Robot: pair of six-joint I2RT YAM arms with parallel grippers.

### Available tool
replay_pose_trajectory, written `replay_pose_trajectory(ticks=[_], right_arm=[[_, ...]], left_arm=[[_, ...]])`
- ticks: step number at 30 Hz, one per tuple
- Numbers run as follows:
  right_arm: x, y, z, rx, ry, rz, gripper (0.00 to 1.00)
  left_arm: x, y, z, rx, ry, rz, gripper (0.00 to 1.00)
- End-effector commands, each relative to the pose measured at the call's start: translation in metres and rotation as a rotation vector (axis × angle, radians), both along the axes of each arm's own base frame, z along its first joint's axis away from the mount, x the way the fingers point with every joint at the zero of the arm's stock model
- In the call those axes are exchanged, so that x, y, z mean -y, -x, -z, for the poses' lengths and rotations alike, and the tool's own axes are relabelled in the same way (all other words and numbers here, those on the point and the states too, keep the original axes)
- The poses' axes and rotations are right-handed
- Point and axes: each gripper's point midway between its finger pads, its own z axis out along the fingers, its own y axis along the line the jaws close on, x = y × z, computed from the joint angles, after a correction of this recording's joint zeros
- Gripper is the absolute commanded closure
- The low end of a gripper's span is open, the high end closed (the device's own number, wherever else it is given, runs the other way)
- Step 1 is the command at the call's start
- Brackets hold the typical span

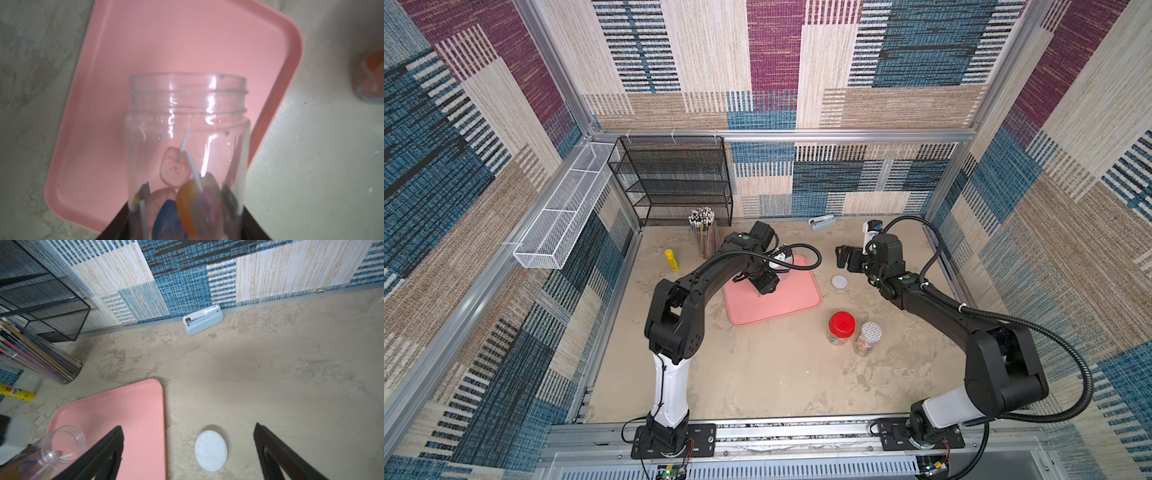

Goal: Pour the candies out of the jar
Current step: 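Pour the candies out of the jar onto the tray.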

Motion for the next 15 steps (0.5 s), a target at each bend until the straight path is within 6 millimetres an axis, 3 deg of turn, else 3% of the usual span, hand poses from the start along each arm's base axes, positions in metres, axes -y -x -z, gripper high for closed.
replay_pose_trajectory(ticks=[1,4,7,15], right_arm=[[0.005,-0.003,-0.017,0.075,0.009,0.017,0.00],[0.007,-0.003,-0.018,0.080,0.009,0.018,0.00],[0.008,-0.003,-0.018,0.077,0.007,0.017,0.00],[0.005,-0.004,-0.015,0.067,-0.004,0.001,0.00]], left_arm=[[-0.022,0.007,0.008,-0.051,-0.202,0.063,1.00],[-0.019,0.004,0.006,-0.036,-0.235,0.091,1.00],[-0.029,0.001,0.002,0.027,-0.367,0.132,1.00],[-0.048,0.019,-0.021,0.111,-0.403,0.172,1.00]])
